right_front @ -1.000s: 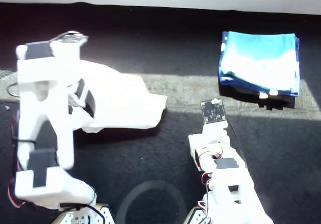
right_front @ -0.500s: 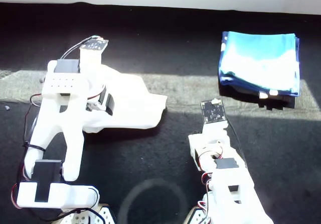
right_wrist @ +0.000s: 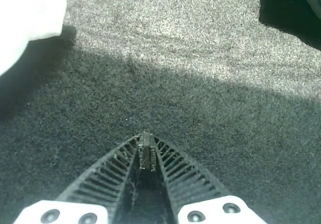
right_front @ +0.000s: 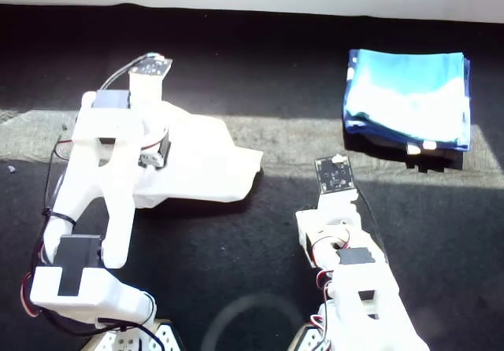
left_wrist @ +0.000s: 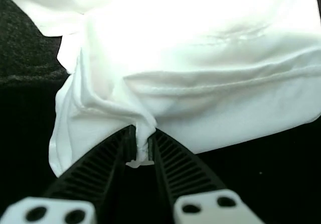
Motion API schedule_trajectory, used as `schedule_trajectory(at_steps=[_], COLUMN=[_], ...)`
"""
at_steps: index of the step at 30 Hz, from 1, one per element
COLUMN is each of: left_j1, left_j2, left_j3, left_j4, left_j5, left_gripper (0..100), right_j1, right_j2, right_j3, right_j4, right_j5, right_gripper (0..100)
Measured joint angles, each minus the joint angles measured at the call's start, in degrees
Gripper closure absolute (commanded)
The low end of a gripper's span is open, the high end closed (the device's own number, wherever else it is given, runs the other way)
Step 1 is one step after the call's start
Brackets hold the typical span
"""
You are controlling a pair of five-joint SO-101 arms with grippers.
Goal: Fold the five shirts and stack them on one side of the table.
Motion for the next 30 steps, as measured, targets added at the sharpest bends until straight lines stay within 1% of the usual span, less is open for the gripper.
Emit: schedule_trajectory(at_steps=[4, 9, 11, 13, 15, 18, 20, 23, 25, 30], left_j1=[0.0, 0.0, -1.1, -3.4, -6.9, -13.2, -17.4, -22.2, -23.9, -28.0], left_j2=[0.0, 0.0, 0.0, 0.0, 0.0, 0.3, 0.7, 0.8, 0.8, 0.8], left_j3=[-3.7, -11.1, -14.9, -19.0, -22.8, -27.9, -30.8, -32.7, -32.9, -32.9], left_j4=[3.1, 10.5, 13.8, 16.1, 17.4, 17.7, 17.7, 17.7, 17.7, 17.7], left_j5=[0.0, 0.0, -0.2, -0.2, -0.2, -0.2, -0.2, -1.8, -4.0, -5.6], left_gripper=[99, 99, 99, 99, 99, 99, 99, 99, 99, 99], right_j1=[0.0, 0.0, 0.0, 0.0, 0.0, 0.0, -1.1, -7.4, -13.9, -28.5], right_j2=[0.0, 0.0, 0.0, 0.0, 0.0, 0.6, 3.3, 9.8, 15.2, 31.2], right_j3=[0.0, 0.0, 0.0, 0.0, -1.2, -8.0, -14.9, -25.9, -32.8, -48.8], right_j4=[0.0, 0.0, 0.0, 0.3, 3.0, 10.9, 16.4, 23.6, 26.4, 27.8], right_j5=[0.0, 0.0, 0.0, 0.0, 0.0, -3.0, -4.8, -5.7, -6.1, -6.1], right_gripper=[98.2, 98.2, 98.1, 96.2, 95.3, 94.9, 92.2, 81.5, 75.6, 74.9])
